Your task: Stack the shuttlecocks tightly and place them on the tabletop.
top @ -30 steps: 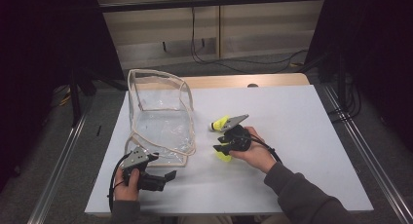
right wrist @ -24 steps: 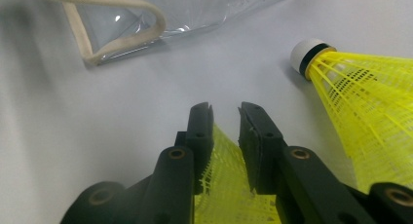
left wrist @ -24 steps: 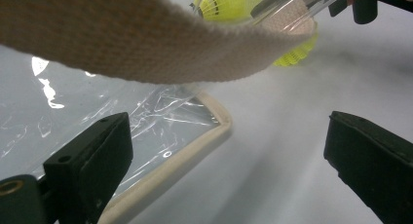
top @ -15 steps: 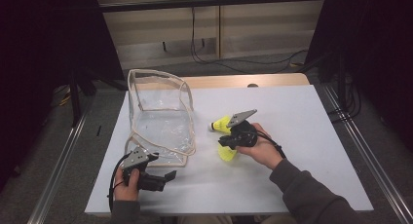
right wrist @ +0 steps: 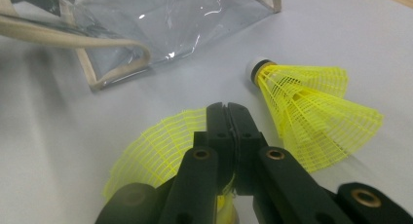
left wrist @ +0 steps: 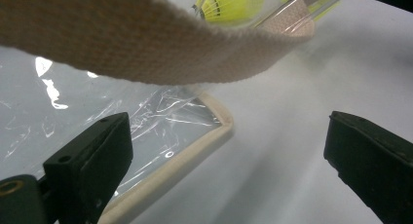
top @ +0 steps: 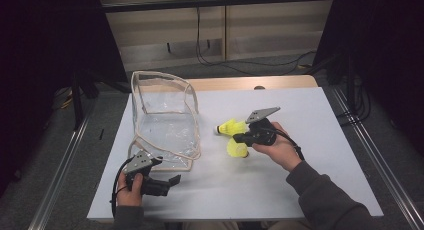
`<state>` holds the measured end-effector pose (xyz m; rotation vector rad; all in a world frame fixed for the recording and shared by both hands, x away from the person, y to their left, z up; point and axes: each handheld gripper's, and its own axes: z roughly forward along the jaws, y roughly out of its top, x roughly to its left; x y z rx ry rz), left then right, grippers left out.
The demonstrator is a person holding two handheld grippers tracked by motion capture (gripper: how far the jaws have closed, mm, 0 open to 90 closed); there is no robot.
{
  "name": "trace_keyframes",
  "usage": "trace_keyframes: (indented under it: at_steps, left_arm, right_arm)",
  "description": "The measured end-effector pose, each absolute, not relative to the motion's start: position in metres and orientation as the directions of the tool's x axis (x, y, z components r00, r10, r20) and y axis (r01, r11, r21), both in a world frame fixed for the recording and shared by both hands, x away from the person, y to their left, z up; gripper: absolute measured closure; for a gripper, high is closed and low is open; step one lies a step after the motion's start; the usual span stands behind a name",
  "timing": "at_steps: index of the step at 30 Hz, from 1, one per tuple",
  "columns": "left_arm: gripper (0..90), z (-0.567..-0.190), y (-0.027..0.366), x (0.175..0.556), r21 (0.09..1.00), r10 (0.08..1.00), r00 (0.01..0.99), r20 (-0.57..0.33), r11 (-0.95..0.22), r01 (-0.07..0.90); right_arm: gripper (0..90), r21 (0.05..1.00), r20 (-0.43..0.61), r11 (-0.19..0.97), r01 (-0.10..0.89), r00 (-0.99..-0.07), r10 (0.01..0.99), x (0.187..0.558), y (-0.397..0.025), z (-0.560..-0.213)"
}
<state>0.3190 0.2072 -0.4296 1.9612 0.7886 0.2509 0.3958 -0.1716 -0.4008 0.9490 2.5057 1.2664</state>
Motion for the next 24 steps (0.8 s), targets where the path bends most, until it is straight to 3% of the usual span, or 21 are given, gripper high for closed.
trace_keyframes:
  at_steps: [24]
  left_arm:
    - [3.8,-0.43,0.205,0.319,0.846,0.617,0.773,-0.145,-0.328,0.42]
  right_arm:
    - [86.6,0.814,0.17,0.322,0.484,-0.728,0.664,0.377,-0.212,-0.413]
